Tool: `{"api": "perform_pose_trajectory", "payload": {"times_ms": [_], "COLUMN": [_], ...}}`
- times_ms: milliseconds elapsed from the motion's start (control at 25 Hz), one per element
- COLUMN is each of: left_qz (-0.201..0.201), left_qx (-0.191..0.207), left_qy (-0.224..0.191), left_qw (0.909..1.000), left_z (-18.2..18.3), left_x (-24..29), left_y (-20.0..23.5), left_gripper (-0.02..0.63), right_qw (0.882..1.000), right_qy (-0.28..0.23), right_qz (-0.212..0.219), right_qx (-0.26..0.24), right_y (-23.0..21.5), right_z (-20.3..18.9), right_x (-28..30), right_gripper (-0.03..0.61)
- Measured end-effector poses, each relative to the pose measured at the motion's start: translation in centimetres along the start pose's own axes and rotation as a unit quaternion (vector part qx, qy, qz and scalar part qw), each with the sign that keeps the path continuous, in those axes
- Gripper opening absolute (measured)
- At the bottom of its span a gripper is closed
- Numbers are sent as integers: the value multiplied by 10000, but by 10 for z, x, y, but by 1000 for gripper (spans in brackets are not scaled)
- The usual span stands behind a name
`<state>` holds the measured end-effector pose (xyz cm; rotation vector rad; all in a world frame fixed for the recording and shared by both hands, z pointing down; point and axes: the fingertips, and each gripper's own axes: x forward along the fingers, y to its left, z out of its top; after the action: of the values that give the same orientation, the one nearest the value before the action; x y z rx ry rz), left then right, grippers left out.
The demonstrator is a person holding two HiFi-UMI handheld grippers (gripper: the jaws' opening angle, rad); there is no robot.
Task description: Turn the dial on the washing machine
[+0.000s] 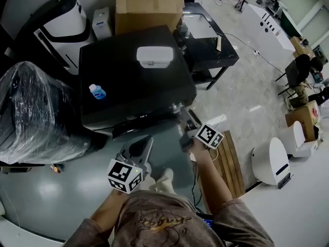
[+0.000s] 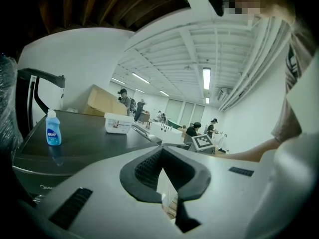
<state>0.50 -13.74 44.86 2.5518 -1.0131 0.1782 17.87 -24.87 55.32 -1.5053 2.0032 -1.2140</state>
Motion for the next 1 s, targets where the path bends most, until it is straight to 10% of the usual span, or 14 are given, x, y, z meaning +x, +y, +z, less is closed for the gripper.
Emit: {"api": "perform_pose_trajectory", "payload": {"times_ms": [360,1000], "left_qz": [-386,-745], "left_qx": [140,221], "left_qy": [-214,-246], "left_qw": [9989,9967], "left_z": [39,45], "left_x": [-3,-16], "left_y": [-15,-33], "left_gripper": [-8,-8], "right_qw": [9912,9293], "right_qy": [74,89], "right_qz": [479,685], "right_qx": [-1230,-3628], "right_y": [95,181], "right_z": [26,-17], "right_x": [-51,-143], "right_gripper": [260,259]}}
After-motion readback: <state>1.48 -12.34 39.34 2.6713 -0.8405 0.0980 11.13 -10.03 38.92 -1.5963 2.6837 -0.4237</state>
